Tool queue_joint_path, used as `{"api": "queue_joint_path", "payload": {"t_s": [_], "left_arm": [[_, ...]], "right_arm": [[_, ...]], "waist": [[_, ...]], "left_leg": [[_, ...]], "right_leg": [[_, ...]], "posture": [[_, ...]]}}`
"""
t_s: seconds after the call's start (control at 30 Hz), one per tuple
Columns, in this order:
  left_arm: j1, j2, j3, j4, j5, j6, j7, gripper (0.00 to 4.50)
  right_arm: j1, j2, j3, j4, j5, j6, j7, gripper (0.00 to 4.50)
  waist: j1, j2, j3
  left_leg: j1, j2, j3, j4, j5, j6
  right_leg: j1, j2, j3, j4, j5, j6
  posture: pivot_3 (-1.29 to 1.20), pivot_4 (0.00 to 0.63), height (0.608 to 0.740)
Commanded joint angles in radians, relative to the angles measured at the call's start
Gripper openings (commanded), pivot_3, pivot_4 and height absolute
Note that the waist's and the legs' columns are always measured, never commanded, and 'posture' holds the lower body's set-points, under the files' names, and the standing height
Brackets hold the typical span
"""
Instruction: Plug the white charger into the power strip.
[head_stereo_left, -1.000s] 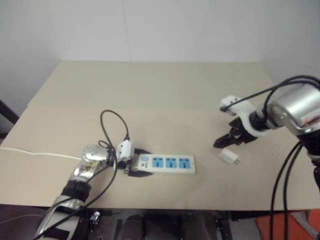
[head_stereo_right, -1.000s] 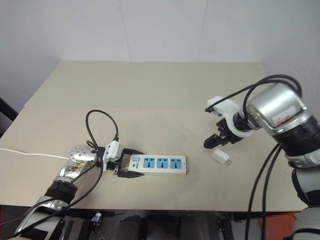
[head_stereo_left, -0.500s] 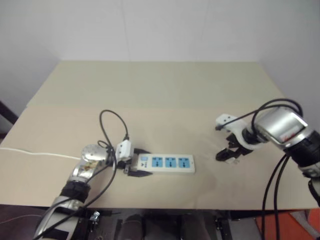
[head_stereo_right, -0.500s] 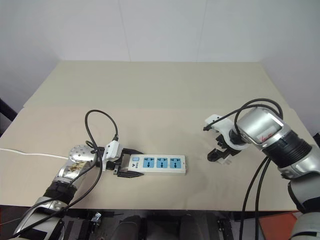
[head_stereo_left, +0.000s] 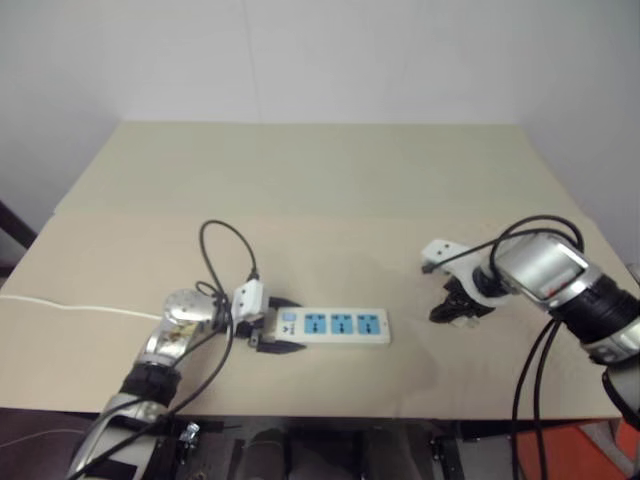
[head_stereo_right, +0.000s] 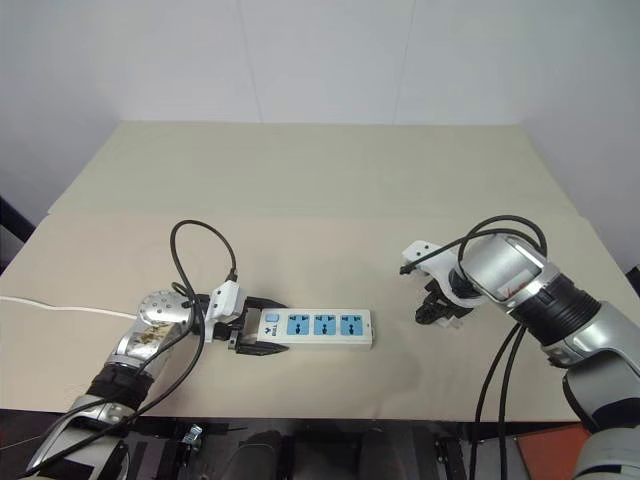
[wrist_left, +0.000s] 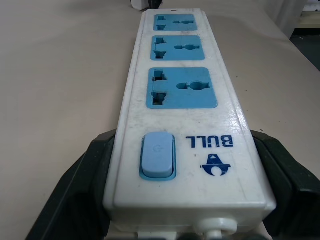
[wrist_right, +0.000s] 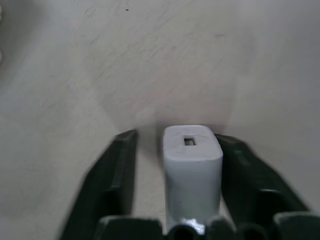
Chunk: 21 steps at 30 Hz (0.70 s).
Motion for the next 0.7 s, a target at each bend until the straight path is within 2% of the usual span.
{"api": "queue_joint_path", "payload": {"t_s": [0.03,0.13,0.23,0.3,0.43,0.53,0.63,0.7], "left_arm": [[0.015,0.005,-0.013,-0.025,0.011,0.013,0.008,3.31],[0.018,0.007,-0.012,-0.027,0.012,0.013,0.012,3.31],[0.019,0.009,-0.012,-0.026,0.012,0.013,0.012,3.31],[0.018,0.011,-0.012,-0.024,0.011,0.013,0.010,3.31],[0.016,0.013,-0.012,-0.024,0.011,0.013,0.009,3.31],[0.017,0.015,-0.012,-0.030,0.010,0.017,0.008,3.31],[0.017,0.020,-0.010,-0.030,0.010,0.015,0.006,3.31],[0.016,0.025,-0.009,-0.033,0.008,0.016,0.004,3.31]], "right_arm": [[-0.001,-0.009,-0.006,-0.036,-0.015,-0.013,0.019,1.23],[0.024,0.007,-0.105,-0.057,-0.019,-0.050,-0.019,1.15],[0.087,0.081,-0.325,-0.071,0.000,-0.184,-0.099,1.15],[0.141,0.151,-0.489,-0.081,0.038,-0.337,-0.121,1.15],[0.269,0.315,-0.715,-0.144,0.106,-0.591,-0.169,1.15],[0.339,0.406,-0.800,-0.201,0.200,-0.641,-0.142,1.15],[0.384,0.481,-0.845,-0.192,0.346,-0.678,-0.013,1.15],[0.416,0.507,-0.803,-0.196,0.340,-0.744,0.047,1.15]], "waist": [[0.000,0.000,0.000],[0.000,0.000,0.000],[-0.001,0.000,0.000],[0.000,0.000,0.000],[0.001,-0.001,0.000],[0.001,-0.001,-0.001],[-0.001,-0.001,-0.001],[-0.003,-0.001,-0.001]], "left_leg": [[0.000,0.000,0.000,0.000,0.000,0.000],[0.000,0.000,0.000,0.000,0.000,0.000],[0.000,0.000,0.000,0.000,0.000,0.000],[0.000,0.000,0.000,0.000,0.000,0.000],[0.000,0.001,-0.001,0.000,0.000,0.000],[0.000,0.001,-0.002,0.000,0.000,0.000],[0.000,0.001,-0.001,0.001,0.000,0.000],[0.002,0.001,-0.001,0.001,0.000,0.000]], "right_leg": [[0.000,0.000,0.000,0.000,0.000,0.000],[0.000,0.000,0.000,0.000,0.000,0.000],[0.000,0.000,0.000,0.000,0.000,0.000],[0.000,0.000,0.000,0.001,0.000,0.000],[0.001,0.001,-0.001,0.000,0.000,0.001],[0.002,0.002,-0.001,0.000,0.001,0.001],[0.002,0.001,-0.001,0.000,0.001,0.000],[0.003,0.002,-0.001,0.000,0.001,0.000]], "posture": [[0.00,0.150,0.740],[0.00,0.150,0.740],[0.00,0.150,0.740],[0.00,0.150,0.740],[0.00,0.150,0.740],[0.00,0.150,0.740],[0.00,0.150,0.740],[0.00,0.150,0.740]]}}
